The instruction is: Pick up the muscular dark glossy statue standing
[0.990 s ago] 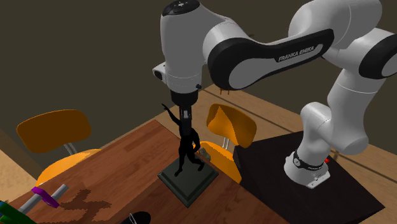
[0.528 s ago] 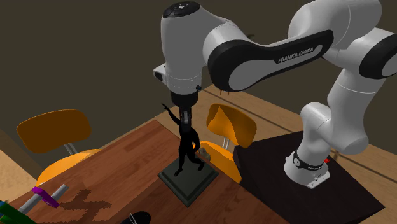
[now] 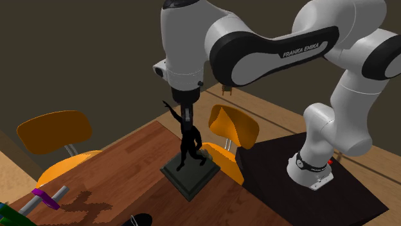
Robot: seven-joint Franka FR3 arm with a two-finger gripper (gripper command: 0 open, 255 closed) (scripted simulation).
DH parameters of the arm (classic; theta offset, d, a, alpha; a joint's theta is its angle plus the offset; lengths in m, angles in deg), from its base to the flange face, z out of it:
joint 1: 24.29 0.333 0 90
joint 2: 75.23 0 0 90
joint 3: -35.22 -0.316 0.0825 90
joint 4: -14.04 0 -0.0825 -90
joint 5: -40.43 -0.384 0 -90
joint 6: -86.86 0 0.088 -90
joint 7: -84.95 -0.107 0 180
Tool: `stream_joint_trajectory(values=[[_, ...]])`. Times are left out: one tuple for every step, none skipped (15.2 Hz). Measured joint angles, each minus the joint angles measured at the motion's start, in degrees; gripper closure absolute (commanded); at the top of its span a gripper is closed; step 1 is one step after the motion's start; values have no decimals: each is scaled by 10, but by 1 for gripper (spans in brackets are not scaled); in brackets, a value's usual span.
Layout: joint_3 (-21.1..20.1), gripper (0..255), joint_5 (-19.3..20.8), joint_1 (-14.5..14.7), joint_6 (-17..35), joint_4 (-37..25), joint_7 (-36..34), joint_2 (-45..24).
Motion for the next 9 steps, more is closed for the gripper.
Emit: stream_joint_trajectory(values=[[0,255,0,0,-8,-8,1,0],[0,255,0,0,-17,-19,2,-2],[0,255,0,0,-24,-28,4,-4],[0,255,0,0,-34,-43,5,-8],[0,255,0,0,-43,-54,7,-11],[0,255,0,0,-50,-60,9,-10],[0,255,-1,0,-58,-71,10,-13],[0,255,-1,0,-67,-85,12,-17],[0,255,-1,0,-74,-91,12,-16]])
